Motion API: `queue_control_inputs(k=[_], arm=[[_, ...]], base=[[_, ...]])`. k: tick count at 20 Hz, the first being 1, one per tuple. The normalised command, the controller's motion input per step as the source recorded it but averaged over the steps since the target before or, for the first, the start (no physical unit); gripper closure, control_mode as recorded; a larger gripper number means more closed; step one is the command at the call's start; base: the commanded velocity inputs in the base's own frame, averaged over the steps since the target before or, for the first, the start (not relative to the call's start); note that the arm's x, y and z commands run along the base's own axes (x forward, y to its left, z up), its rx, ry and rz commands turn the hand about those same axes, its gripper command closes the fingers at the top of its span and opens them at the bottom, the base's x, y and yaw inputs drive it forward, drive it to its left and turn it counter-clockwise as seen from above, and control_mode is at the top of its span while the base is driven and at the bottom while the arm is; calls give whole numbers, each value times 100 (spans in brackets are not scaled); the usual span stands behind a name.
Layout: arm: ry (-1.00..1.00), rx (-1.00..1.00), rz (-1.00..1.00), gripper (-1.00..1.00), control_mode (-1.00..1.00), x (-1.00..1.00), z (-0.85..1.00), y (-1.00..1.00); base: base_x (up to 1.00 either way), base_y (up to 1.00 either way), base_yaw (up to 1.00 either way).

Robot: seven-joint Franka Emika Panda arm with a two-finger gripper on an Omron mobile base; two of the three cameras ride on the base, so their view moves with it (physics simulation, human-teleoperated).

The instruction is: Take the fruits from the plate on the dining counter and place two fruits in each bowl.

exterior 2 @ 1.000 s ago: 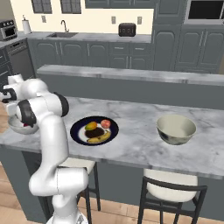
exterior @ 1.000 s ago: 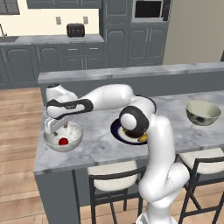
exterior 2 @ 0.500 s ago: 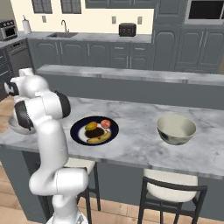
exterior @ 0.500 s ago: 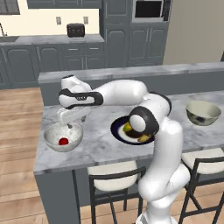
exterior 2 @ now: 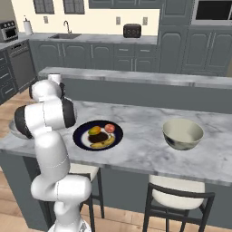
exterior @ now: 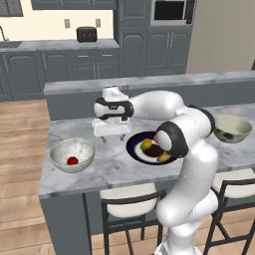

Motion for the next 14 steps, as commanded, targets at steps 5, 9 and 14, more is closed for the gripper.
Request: queue_control_inputs(k=[5, 9, 14], arm=[[10, 10, -51, -100, -100, 7, -16, -100], [9, -5, -39, -100, -100, 9, -47, -100], [0, -6, -22, -100, -100, -4, -14, -98]], base=[[0, 0, 0], [0, 0, 0], [0, 0, 0]])
